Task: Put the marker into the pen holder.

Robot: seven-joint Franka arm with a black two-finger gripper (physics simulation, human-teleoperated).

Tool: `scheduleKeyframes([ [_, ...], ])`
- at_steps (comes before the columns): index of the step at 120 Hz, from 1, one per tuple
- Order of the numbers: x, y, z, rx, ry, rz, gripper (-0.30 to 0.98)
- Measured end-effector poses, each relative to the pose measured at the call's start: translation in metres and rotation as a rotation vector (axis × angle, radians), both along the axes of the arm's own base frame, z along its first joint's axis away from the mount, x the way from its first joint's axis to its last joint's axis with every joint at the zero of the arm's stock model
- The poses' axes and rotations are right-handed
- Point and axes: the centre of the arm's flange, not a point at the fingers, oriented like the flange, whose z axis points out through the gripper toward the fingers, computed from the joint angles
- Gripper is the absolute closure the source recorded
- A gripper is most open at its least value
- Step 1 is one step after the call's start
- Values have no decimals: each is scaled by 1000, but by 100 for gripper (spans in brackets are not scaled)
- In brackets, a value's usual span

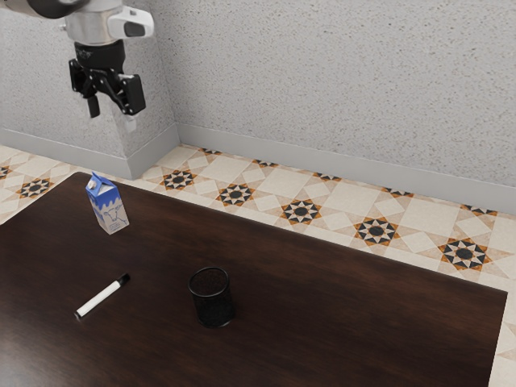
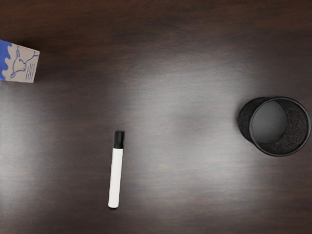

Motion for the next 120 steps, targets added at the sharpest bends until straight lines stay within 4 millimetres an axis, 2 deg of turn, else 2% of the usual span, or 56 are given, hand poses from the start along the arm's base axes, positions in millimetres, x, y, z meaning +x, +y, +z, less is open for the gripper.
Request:
scheduleKeyframes([
  [7, 4, 3, -2, 0, -15, 16, 0],
  [13, 6, 4, -12, 0, -9, 25, 0],
  [17, 8, 3, -34, 0, 21, 29, 0],
  [24, 8, 4, -84, -4, 87, 36, 0],
  [32, 3, 14, -136, -19, 141, 62, 0],
  [55, -40, 62, -243, -40, 227, 218, 0],
  [70, -62, 69, -302, -44, 245, 272, 0],
  [89, -61, 89, -339, -49, 218, 340, 0],
  [120, -44, 124, -390, -57, 174, 356, 1],
])
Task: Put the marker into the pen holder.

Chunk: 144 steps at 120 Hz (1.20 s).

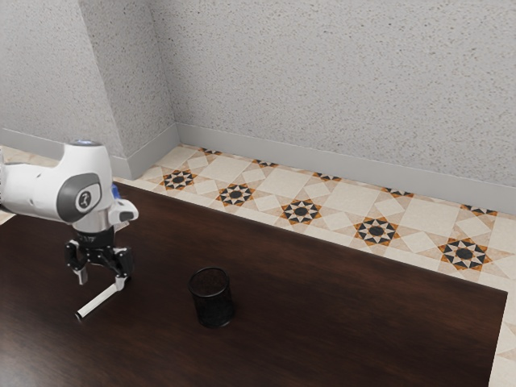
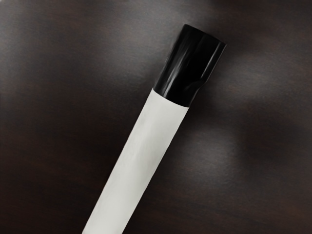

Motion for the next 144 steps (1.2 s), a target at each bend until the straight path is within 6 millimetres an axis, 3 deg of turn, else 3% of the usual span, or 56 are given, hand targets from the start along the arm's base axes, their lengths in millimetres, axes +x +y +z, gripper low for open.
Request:
scheduleKeyframes([
  [26, 23, 11, -21, 1, -37, -66, 1],
  [81, 24, 15, -37, -13, -36, -155, 1],
  [89, 25, 14, -36, -14, -39, -162, 10],
  [115, 26, 14, -33, -15, -41, -186, 55],
  [144, 26, 14, -33, -10, -39, -202, 73],
])
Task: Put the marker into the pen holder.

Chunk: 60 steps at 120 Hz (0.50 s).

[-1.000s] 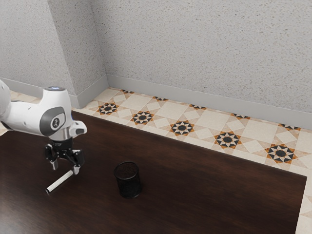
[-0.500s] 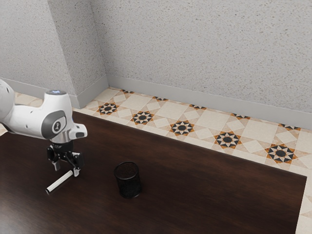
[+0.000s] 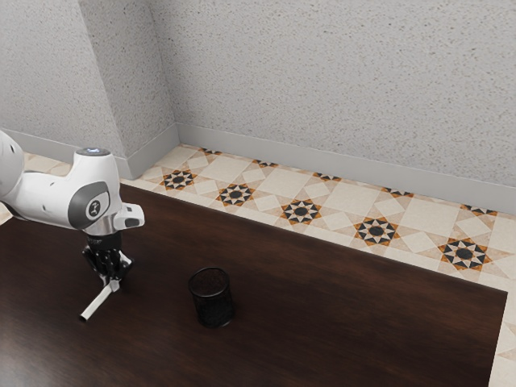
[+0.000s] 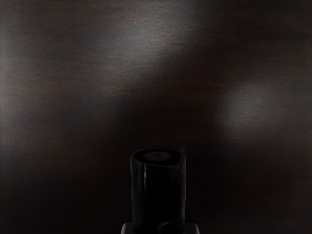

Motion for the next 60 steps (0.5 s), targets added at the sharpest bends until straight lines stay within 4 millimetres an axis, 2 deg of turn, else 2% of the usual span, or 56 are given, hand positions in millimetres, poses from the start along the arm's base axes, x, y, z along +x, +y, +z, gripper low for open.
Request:
scheduleKeyframes([
  [13, 3, -6, 6, 7, -12, -14, 76],
  [17, 7, -13, 15, 12, -29, -33, 77],
  [25, 15, -33, 43, 33, -79, -86, 78],
  [40, 29, -83, 114, 115, -235, -234, 78],
  [60, 39, -142, 180, 156, -502, -361, 79],
])
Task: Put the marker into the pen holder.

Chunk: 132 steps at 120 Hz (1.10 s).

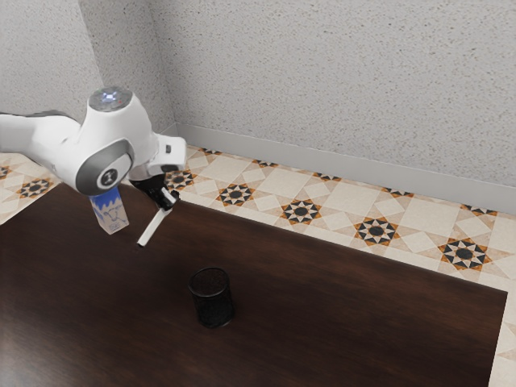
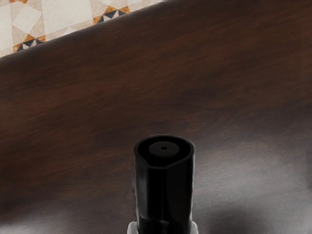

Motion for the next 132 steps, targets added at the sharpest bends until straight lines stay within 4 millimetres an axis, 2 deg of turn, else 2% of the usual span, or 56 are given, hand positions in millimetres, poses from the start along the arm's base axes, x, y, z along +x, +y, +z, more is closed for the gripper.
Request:
scheduleKeyframes([
  [9, -11, -24, 26, -8, -104, -27, 79],
  [21, -40, -64, 36, -36, -175, -45, 79],
  [36, -62, -94, 26, -82, -197, -11, 79],
  [54, -70, -116, 22, -132, -216, 46, 79],
  [81, -78, -133, 8, -190, -211, 144, 79],
  [132, -72, -129, -9, -217, -204, 257, 79],
])
